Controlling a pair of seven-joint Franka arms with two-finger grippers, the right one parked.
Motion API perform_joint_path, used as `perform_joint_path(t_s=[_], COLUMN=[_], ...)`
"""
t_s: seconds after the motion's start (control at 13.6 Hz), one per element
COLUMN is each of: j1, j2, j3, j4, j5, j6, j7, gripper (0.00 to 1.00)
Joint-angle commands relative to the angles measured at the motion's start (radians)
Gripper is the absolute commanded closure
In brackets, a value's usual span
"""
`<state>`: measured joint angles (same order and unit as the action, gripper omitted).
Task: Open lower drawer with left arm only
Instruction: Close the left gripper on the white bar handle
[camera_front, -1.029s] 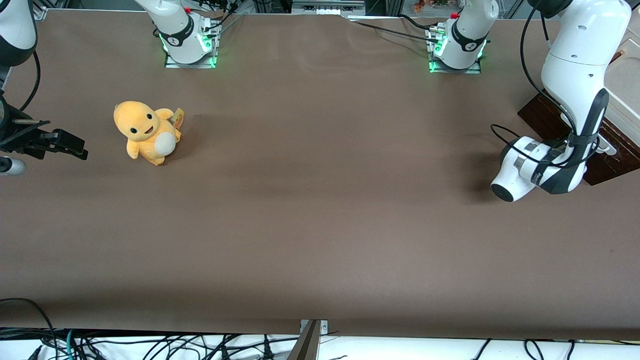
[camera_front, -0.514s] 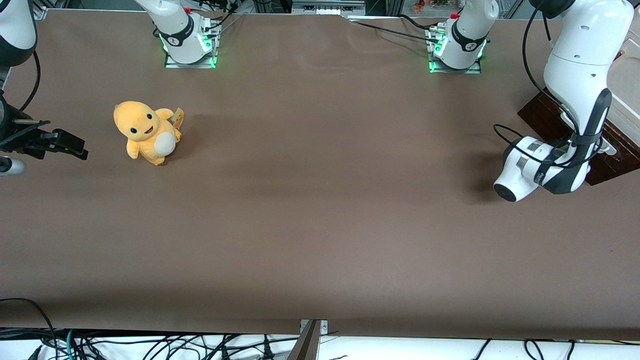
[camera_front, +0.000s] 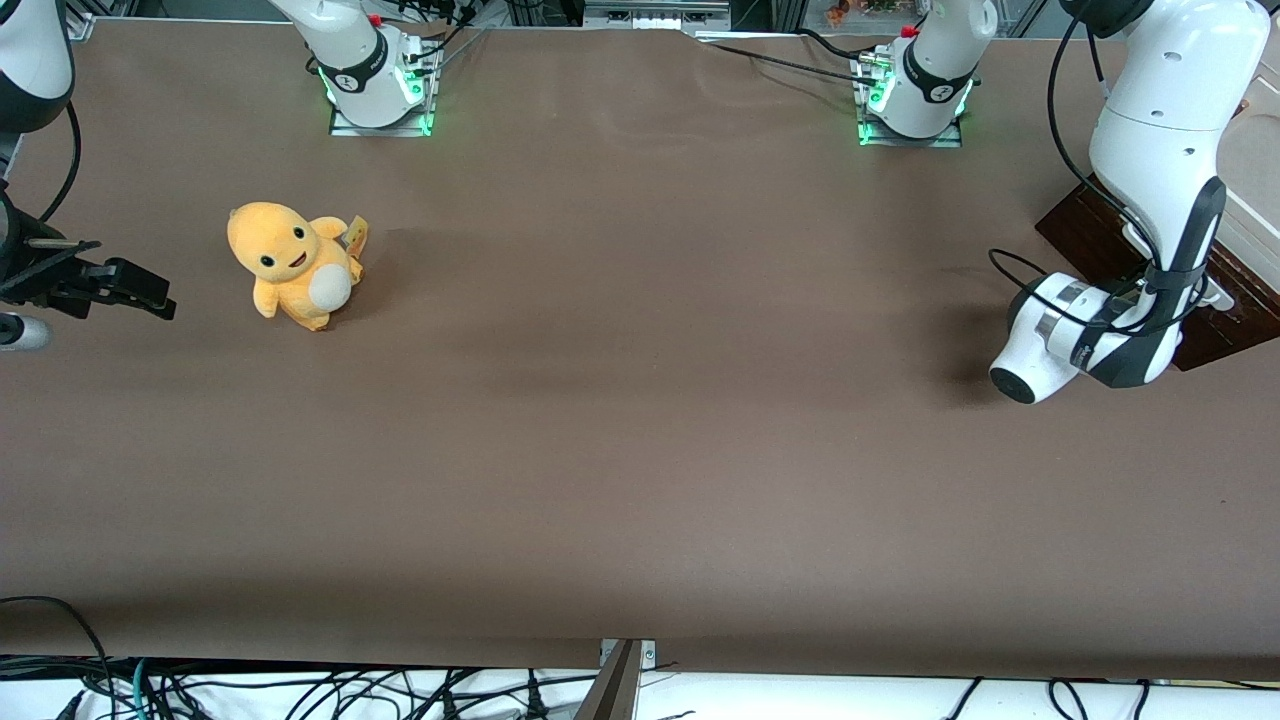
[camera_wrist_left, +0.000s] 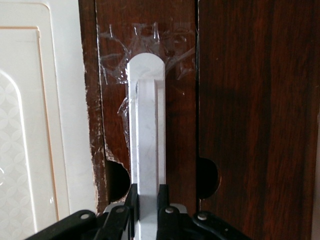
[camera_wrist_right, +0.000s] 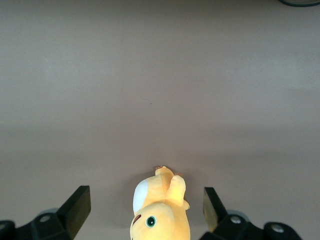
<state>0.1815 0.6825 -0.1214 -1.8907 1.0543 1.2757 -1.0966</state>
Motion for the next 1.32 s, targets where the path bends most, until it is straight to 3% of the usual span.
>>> perform_joint_path(t_s=[0.0, 1.25], j1=[0.006, -0.062], j2=[-0.001, 0.017], j3=[-0.007, -0.009], j4=[-0.005, 0.024], j5=[0.015, 0.013], j6=[-0.015, -0.021], j7=[0.000, 0.006], gripper=[1.00, 1.00])
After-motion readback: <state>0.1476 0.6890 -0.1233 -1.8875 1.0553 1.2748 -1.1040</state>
